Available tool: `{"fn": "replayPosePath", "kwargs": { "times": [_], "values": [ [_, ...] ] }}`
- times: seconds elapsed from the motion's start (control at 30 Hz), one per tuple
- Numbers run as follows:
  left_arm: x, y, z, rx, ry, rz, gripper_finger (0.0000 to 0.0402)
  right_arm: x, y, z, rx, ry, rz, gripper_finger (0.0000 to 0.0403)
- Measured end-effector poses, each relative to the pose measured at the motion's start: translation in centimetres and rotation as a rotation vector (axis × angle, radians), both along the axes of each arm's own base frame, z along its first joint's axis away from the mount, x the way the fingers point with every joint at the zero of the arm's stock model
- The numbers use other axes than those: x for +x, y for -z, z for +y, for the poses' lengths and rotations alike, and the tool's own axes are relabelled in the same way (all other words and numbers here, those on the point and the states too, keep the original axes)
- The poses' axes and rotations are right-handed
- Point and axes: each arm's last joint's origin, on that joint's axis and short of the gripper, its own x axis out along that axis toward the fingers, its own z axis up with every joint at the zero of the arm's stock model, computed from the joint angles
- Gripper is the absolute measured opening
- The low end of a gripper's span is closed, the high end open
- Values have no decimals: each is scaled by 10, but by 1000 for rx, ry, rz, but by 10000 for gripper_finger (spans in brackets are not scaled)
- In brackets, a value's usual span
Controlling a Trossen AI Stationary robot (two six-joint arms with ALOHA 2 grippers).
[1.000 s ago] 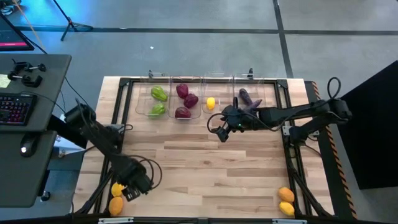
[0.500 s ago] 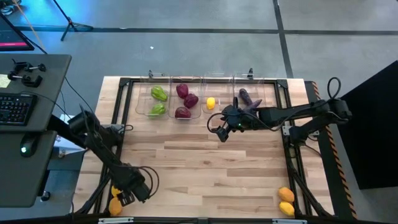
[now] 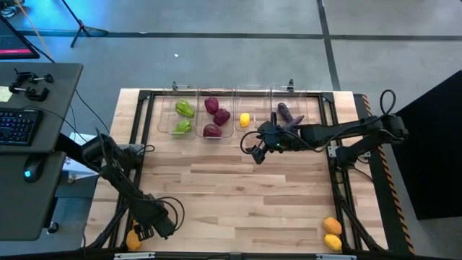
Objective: Sort produce into baskets
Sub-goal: Put the yellow lemon into the middle right transparent bin
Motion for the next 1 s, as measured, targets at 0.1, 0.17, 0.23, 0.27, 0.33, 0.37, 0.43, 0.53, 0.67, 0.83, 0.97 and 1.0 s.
{"fn": "replayPosePath", "kwargs": {
  "times": [0.1,0.17,0.23,0.27,0.33,0.37,0.43,0.53,0.67,0.83,0.97,1.0],
  "values": [
    [2,4,-2,-29,26,-17,243,0,0,0,0,0,0,374],
    [5,7,-2,-46,34,-31,243,0,0,0,0,1,0,374],
    [8,9,-1,-43,35,-40,243,0,0,0,0,1,0,374],
    [10,10,0,-36,36,-47,243,0,0,0,0,1,0,374],
    [14,12,3,-18,48,-74,243,0,0,0,1,2,0,374],
    [16,12,5,-13,52,-89,243,0,0,0,2,3,0,374],
    [22,12,10,1,55,-115,243,0,0,0,3,4,-1,374],
    [30,13,17,-5,61,-137,243,0,0,0,3,4,-1,374],
    [38,13,25,-14,99,-175,243,0,0,0,3,3,-1,374],
    [45,13,33,-51,143,-194,227,-1,1,0,3,3,8,374],
    [51,12,41,-83,170,-205,187,-1,1,0,2,3,15,374],
    [53,10,44,-90,174,-215,175,-1,1,0,2,3,16,374]
  ]
}}
